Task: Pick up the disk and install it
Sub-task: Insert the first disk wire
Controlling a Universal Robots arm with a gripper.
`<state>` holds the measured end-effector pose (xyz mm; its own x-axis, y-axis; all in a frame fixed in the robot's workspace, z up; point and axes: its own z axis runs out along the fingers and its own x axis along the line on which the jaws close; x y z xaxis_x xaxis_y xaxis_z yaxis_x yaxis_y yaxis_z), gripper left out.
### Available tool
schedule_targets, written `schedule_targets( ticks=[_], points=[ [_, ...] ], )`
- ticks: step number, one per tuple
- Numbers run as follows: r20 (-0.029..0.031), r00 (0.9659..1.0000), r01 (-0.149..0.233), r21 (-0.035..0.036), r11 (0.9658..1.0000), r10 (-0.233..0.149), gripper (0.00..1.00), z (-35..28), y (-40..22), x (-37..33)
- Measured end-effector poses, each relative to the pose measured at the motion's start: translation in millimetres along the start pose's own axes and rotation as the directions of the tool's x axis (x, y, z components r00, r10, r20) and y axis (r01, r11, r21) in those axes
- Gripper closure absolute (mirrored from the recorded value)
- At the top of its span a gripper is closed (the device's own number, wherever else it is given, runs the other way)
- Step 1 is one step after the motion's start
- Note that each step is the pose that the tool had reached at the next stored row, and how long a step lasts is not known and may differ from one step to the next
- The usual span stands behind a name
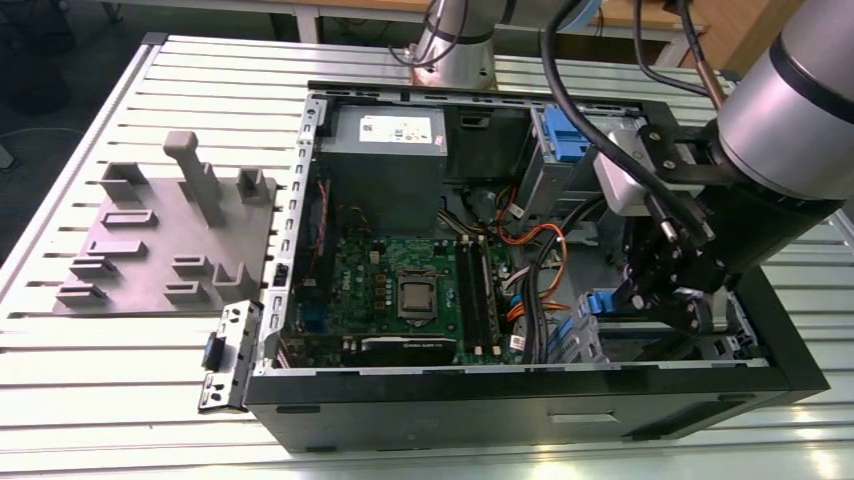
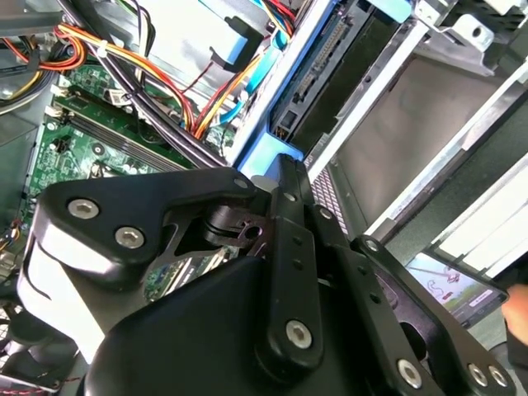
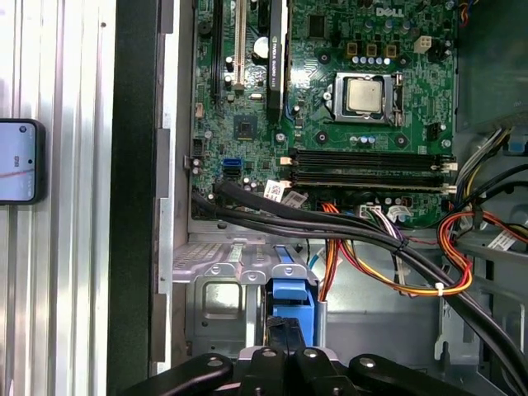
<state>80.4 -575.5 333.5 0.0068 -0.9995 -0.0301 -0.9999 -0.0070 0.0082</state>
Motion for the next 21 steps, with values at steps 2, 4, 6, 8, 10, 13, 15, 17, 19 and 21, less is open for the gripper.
schedule_targets(
  ticks=[2, 4, 6, 8, 10, 13, 15, 17, 19, 21],
  points=[
    [0.0000, 1.0000, 0.000, 0.0000, 1.0000, 0.000, 0.89, -1.7, 0.0, 0.0],
    [0.0003, 1.0000, 0.000, 0.0000, 1.0000, 0.000, 0.89, -2.0, 0.0, -0.1],
    [0.0001, 1.0000, 0.000, 0.0000, 1.0000, 0.000, 0.89, -2.1, 0.0, -0.1],
    [0.0000, 1.0000, 0.000, 0.0000, 1.0000, 0.000, 0.89, -2.2, 0.0, -0.1],
    [0.0000, 1.0000, 0.000, 0.0000, 1.0000, 0.000, 0.89, -2.3, 0.0, -0.1],
    [-0.0002, 1.0000, 0.000, 0.0000, 1.0000, 0.000, 0.89, -4.3, 0.0, -0.1],
    [-0.0001, 1.0000, 0.000, 0.0000, 1.0000, 0.000, 0.89, -6.1, 0.1, -0.2],
    [-0.0001, 1.0000, 0.000, 0.0000, 1.0000, 0.000, 0.89, -8.0, 0.1, -0.2],
    [0.0000, 1.0000, 0.000, 0.0000, 1.0000, 0.000, 0.89, -10.0, 0.1, -0.3],
    [0.0000, 1.0000, 0.000, 0.0000, 1.0000, 0.000, 0.89, -12.4, 0.1, -0.4]
  ],
)
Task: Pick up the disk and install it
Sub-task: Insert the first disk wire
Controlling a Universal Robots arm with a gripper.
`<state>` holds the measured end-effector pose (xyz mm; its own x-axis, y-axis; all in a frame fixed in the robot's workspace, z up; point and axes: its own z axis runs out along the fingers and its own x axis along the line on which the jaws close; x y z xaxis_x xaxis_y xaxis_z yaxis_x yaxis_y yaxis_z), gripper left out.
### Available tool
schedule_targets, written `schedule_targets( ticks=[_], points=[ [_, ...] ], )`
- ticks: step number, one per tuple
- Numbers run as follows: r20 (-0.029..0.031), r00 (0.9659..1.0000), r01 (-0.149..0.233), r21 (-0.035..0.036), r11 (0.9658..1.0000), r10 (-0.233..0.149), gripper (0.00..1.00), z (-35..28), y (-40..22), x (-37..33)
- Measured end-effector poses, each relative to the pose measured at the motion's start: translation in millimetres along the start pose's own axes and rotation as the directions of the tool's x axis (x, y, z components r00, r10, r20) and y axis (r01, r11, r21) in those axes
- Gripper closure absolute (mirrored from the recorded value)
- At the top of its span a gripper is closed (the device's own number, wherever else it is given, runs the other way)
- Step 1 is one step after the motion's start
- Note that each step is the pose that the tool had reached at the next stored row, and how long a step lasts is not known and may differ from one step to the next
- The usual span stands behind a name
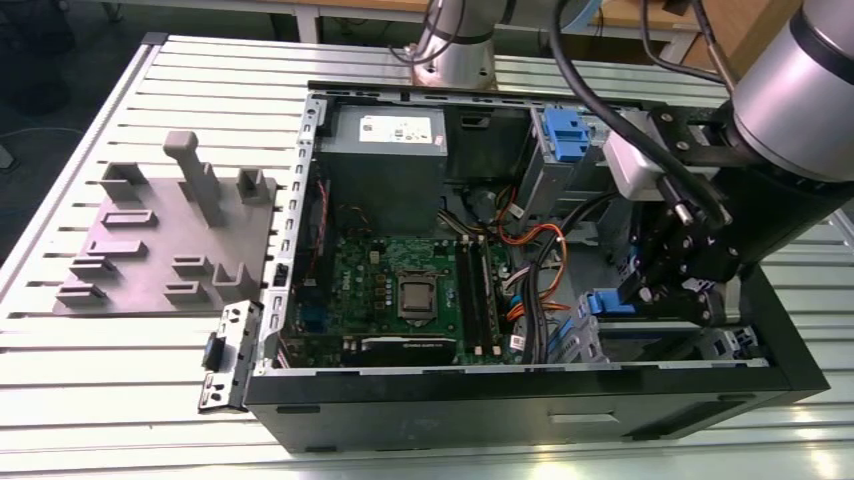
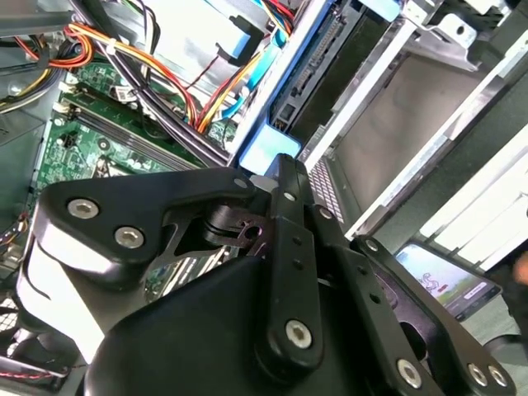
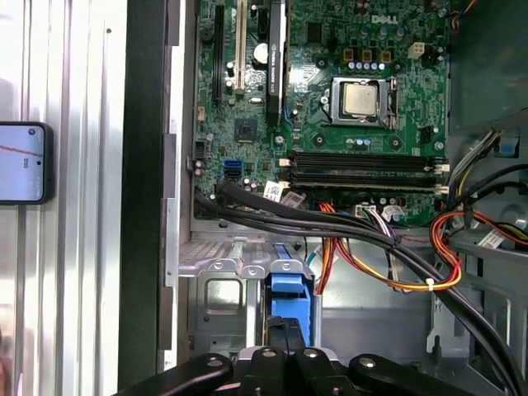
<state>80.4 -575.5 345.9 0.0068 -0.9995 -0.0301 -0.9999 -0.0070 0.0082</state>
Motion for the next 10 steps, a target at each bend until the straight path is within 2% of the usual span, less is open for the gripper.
schedule_targets(
  ticks=[4, 10],
  points=[
    [0.0000, 1.0000, 0.000, 0.0000, 1.0000, 0.000, 0.89, -4.5, 0.0, -0.1],
    [0.0000, 1.0000, 0.000, 0.0000, 1.0000, 0.000, 0.89, -6.1, -0.1, -0.2]
  ],
)
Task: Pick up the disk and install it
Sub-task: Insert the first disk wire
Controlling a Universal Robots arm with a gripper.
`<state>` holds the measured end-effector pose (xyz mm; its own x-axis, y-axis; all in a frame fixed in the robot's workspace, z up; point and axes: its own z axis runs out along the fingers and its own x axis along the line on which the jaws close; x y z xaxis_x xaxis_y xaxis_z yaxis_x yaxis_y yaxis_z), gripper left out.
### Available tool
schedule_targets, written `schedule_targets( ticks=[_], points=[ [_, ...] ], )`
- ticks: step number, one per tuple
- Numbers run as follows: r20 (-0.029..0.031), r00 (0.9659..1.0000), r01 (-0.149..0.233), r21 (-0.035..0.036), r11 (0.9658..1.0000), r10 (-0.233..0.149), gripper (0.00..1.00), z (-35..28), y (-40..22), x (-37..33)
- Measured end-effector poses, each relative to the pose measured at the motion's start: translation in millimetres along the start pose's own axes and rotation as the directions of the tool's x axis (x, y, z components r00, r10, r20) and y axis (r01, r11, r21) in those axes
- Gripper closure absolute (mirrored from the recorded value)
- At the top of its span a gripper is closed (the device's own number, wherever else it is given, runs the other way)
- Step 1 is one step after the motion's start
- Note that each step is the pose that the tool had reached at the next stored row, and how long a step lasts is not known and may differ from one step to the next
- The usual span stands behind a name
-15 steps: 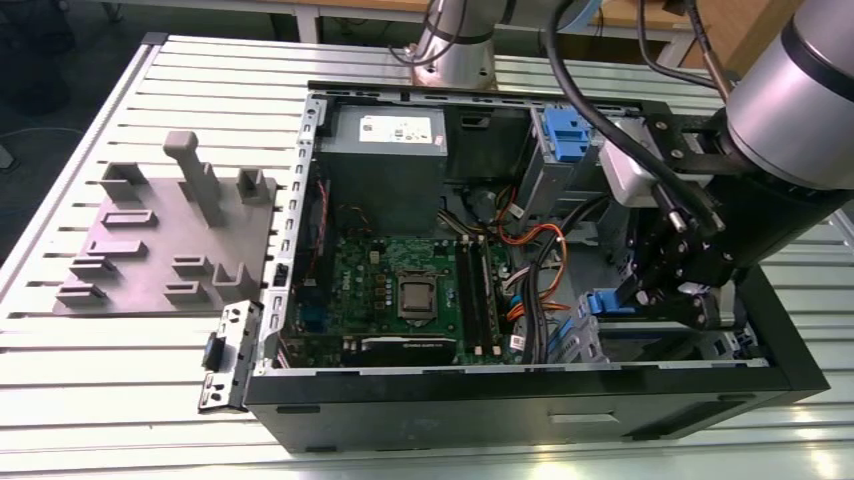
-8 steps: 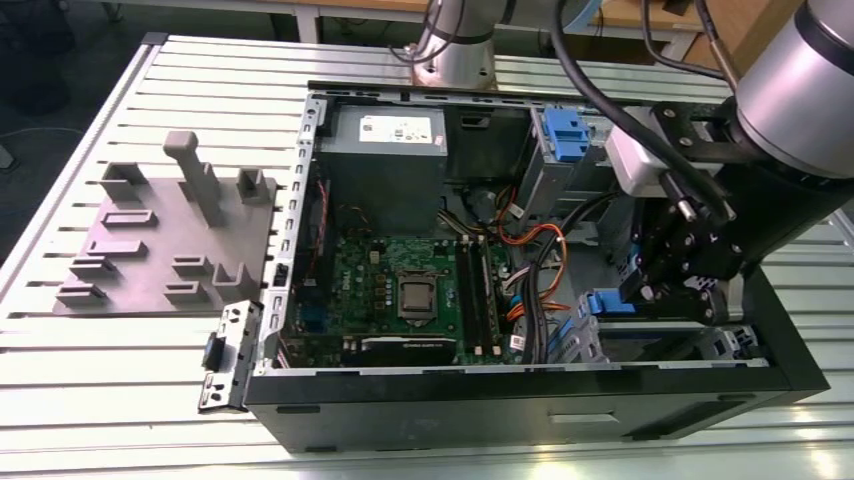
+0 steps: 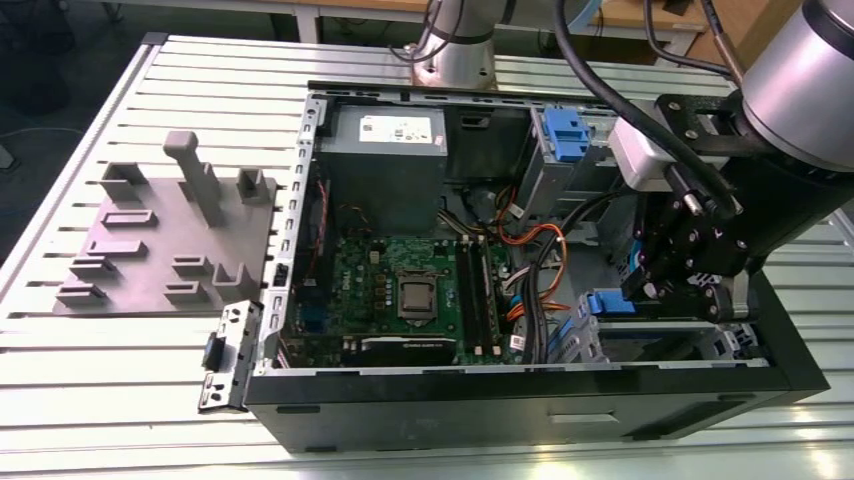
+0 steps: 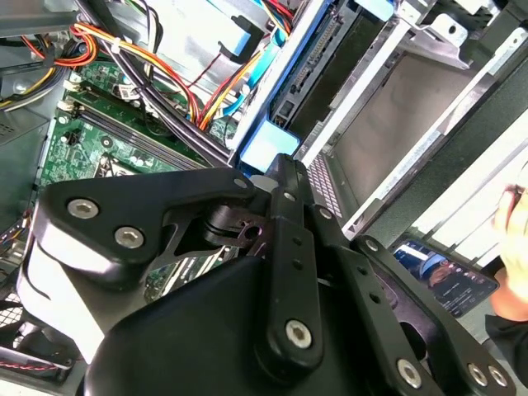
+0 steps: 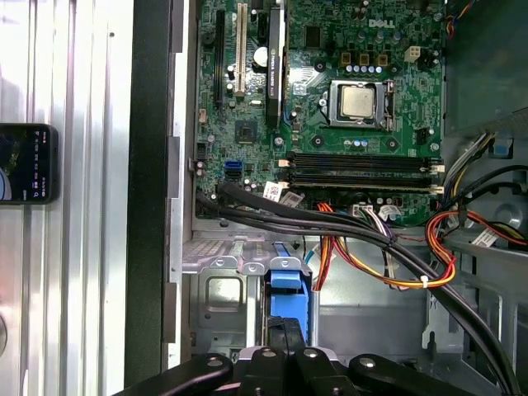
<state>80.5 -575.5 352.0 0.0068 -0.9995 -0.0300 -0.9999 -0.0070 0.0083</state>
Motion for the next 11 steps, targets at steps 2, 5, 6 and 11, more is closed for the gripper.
schedule_targets(
  ticks=[2, 5, 6, 11],
  points=[
    [0.0000, 1.0000, 0.000, 0.0000, 1.0000, 0.000, 0.89, 0.0, 0.0, 0.0],
    [0.0000, 1.0000, 0.000, 0.0000, 1.0000, 0.000, 0.89, 0.0, 0.0, 0.0],
    [0.0000, 1.0000, 0.000, 0.0000, 1.0000, 0.000, 0.89, 0.0, 0.0, 0.0],
    [0.0001, 1.0000, 0.000, 0.0000, 1.0000, 0.000, 0.89, 0.6, -3.2, 0.1]
  ],
)
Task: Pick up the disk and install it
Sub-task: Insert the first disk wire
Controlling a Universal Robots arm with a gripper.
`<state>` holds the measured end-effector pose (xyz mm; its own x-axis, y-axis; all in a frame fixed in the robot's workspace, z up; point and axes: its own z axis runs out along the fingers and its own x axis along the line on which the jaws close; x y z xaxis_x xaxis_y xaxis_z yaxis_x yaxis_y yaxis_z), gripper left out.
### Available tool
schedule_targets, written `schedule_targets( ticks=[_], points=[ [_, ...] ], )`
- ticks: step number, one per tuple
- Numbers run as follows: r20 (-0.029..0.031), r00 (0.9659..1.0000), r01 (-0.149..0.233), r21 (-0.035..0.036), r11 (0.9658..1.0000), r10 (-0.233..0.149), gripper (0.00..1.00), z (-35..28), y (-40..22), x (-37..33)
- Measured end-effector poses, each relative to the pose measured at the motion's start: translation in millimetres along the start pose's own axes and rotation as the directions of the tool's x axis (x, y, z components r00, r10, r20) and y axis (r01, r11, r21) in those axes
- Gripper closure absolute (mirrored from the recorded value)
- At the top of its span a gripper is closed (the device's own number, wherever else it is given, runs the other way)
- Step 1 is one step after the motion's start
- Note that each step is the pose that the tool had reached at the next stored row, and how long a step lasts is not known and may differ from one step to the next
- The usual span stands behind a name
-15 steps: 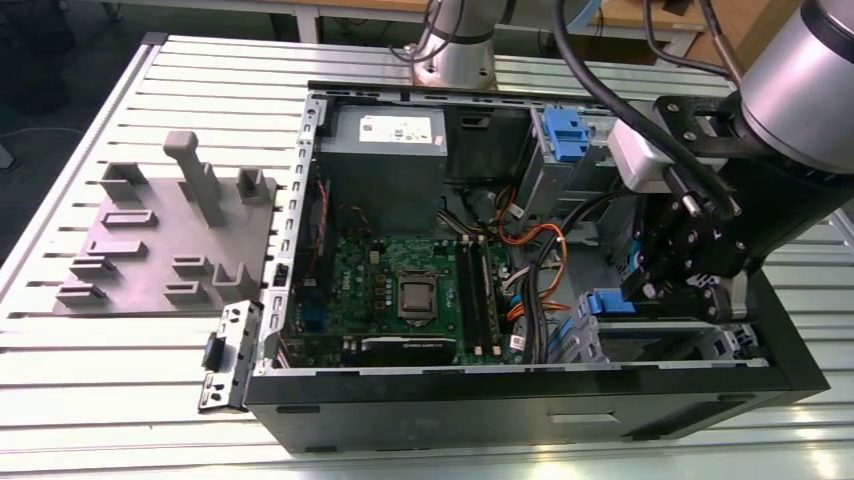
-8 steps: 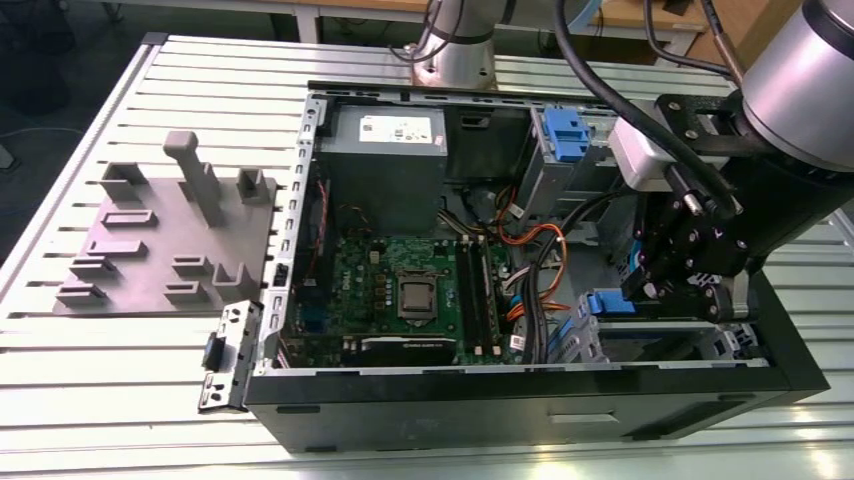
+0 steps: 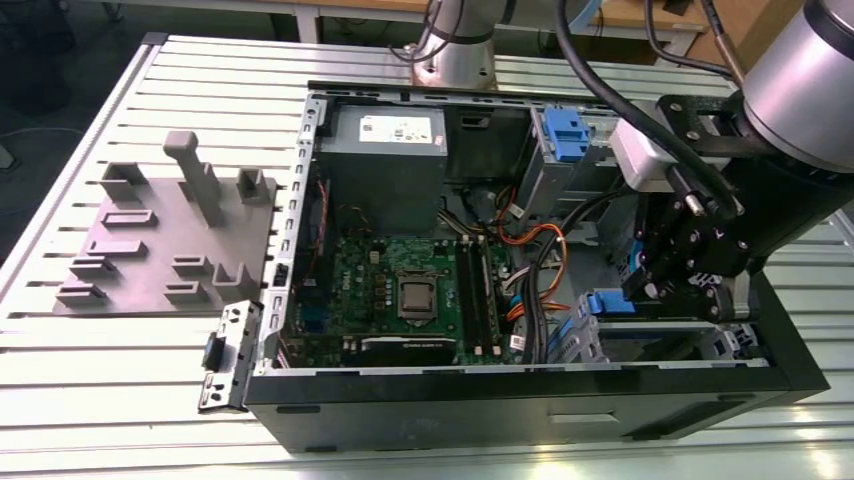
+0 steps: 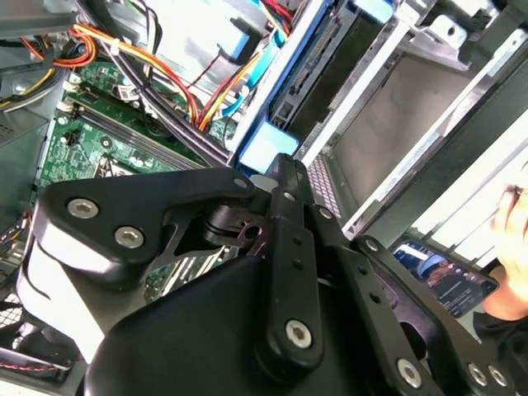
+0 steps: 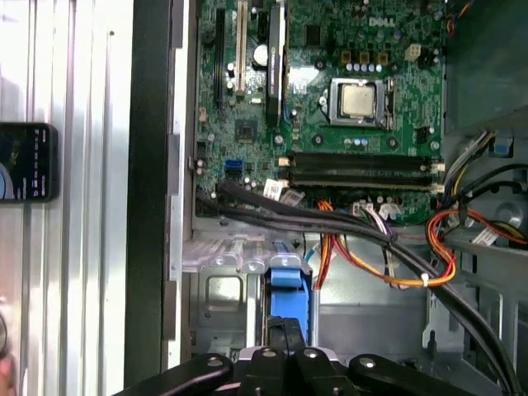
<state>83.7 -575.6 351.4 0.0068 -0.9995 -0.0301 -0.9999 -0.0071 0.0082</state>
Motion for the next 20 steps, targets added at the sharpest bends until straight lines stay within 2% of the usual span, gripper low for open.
schedule_targets(
  ticks=[9, 12, 15, 17, 20],
  points=[
    [0.0001, 1.0000, 0.000, 0.0000, 1.0000, 0.000, 0.89, 0.1, -23.4, 0.1],
    [0.0002, 1.0000, 0.000, 0.0000, 1.0000, 0.000, 0.89, 0.2, -29.3, 0.2],
    [0.0000, 1.0000, 0.000, 0.0000, 1.0000, 0.000, 0.89, 0.1, -33.4, 0.2],
    [0.0001, 1.0000, 0.000, 0.0000, 1.0000, 0.000, 0.89, -0.1, -33.8, 0.2],
    [-0.0001, 1.0000, 0.000, 0.0000, 1.0000, 0.000, 0.89, -5.2, -34.0, -0.1]
  ],
)
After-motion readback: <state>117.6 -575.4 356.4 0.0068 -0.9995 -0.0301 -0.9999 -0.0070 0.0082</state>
